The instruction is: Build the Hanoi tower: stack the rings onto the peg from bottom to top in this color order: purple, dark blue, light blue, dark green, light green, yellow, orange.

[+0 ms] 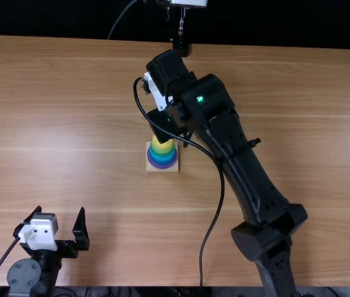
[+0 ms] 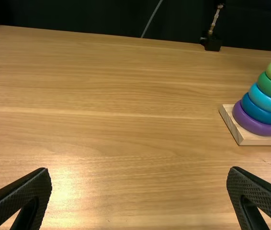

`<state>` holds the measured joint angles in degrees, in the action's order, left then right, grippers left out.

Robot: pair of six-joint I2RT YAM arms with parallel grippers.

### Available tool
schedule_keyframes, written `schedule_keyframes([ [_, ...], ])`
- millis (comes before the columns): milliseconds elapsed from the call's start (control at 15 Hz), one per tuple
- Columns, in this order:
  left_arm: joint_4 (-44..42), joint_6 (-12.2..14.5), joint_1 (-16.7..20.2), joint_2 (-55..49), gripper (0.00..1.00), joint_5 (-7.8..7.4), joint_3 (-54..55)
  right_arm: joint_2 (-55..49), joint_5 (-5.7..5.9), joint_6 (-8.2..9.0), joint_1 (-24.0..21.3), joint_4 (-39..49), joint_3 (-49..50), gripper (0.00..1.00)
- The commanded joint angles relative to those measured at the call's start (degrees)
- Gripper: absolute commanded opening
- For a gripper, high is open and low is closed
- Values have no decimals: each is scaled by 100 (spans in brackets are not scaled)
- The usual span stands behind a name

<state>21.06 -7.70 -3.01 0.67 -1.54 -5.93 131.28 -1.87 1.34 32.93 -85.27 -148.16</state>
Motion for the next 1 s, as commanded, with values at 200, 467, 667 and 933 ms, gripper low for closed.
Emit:
schedule_keyframes([
  [200,457,43,-25,-67,100,-15,593,108,8,-39,-41,10,-126,0],
  [467,457,43,-25,-67,100,-25,593,249,8,-8,-14,231,-152,0],
  [667,457,43,-25,-67,100,-25,593,293,8,3,3,253,-134,0],
  [933,457,43,-25,-67,100,-25,593,275,8,-39,3,210,-64,0],
])
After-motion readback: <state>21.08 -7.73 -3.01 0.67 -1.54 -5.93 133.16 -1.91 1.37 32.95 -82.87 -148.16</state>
